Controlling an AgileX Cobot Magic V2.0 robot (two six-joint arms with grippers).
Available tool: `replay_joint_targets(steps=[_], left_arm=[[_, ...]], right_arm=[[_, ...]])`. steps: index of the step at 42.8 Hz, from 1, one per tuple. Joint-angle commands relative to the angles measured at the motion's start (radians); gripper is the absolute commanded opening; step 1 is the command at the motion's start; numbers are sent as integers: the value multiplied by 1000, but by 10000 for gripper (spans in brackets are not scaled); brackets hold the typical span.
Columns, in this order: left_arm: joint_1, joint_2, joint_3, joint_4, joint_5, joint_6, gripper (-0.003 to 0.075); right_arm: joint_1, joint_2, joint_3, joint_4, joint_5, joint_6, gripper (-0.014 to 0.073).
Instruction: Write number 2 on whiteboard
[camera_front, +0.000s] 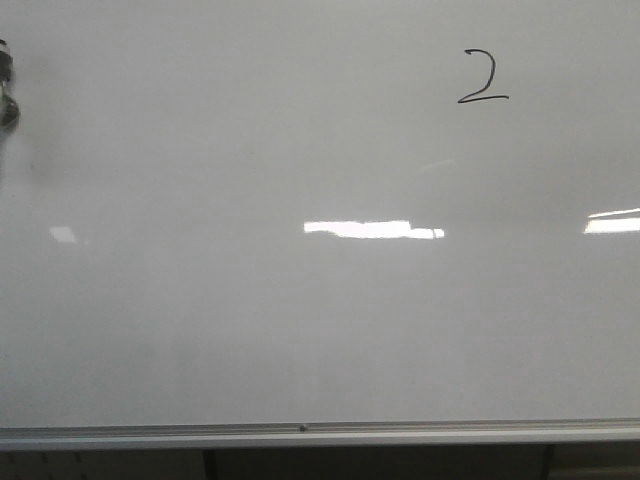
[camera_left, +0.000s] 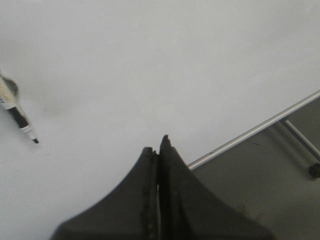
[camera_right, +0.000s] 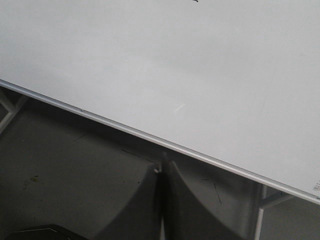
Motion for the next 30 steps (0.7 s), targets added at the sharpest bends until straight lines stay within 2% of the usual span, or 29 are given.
replay_joint_targets(steps=[1, 7, 10, 18, 24, 30], left_arm=[[94, -69, 13, 1, -81, 5, -19], [287, -235, 150, -88, -145, 39, -19], [343, -319, 240, -142, -217, 93, -19], [428, -531, 529, -167, -484, 187, -19], [475, -660, 722, -167, -618, 187, -19], [510, -739, 837, -167, -726, 187, -19]], right_arm=[[-8, 7, -26, 5, -60, -3, -69], [-7, 7, -26, 5, -60, -3, -69], [-7, 7, -26, 5, -60, -3, -69], [-7, 7, -26, 5, -60, -3, -69], [-7, 7, -26, 5, -60, -3, -69], [-7, 7, -26, 5, -60, -3, -69]])
